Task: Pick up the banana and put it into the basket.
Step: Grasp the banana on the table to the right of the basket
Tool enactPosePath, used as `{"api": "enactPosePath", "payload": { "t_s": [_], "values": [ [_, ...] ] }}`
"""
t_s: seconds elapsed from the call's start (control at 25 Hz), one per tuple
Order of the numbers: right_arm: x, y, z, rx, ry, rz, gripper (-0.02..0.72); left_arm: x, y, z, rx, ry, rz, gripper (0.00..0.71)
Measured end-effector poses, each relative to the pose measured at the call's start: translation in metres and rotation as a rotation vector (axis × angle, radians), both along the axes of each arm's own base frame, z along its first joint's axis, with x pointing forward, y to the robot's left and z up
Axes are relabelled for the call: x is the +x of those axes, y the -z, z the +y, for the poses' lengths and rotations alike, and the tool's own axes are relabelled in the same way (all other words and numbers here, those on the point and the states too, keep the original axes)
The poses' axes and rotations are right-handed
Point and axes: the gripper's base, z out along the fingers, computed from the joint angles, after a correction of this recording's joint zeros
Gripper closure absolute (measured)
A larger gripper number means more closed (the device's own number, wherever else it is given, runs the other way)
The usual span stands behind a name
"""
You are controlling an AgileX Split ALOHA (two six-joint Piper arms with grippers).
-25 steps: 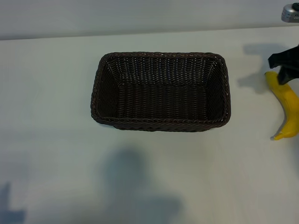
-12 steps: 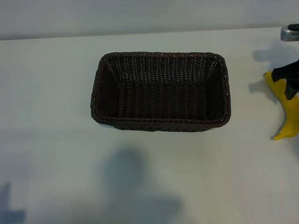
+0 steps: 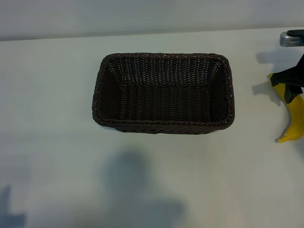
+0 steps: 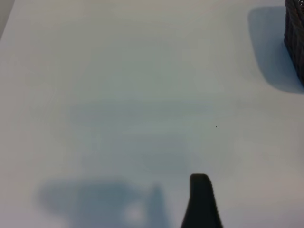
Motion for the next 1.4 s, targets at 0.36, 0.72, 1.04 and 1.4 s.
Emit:
{"api": "enactPosePath", "payload": {
  "t_s": [0.36,0.72,1.04,1.4],
  "values": [
    [0.004,0.023,-0.002,-0.018,-0.011,0.042,0.202,0.000,0.000,0.000,0.000,0.000,0.000,0.162],
    [0.007,0.034,-0.002,-0.014,-0.006,0.045,0.202,0.000,0.000,0.000,0.000,0.000,0.000,0.162],
    [0.009,0.034,-0.002,-0.013,0.003,0.021,0.202,0.000,0.000,0.000,0.000,0.000,0.000,0.162],
    [0.010,0.034,-0.002,-0.013,0.008,0.018,0.202,0.000,0.000,0.000,0.000,0.000,0.000,0.162]
  ]
}}
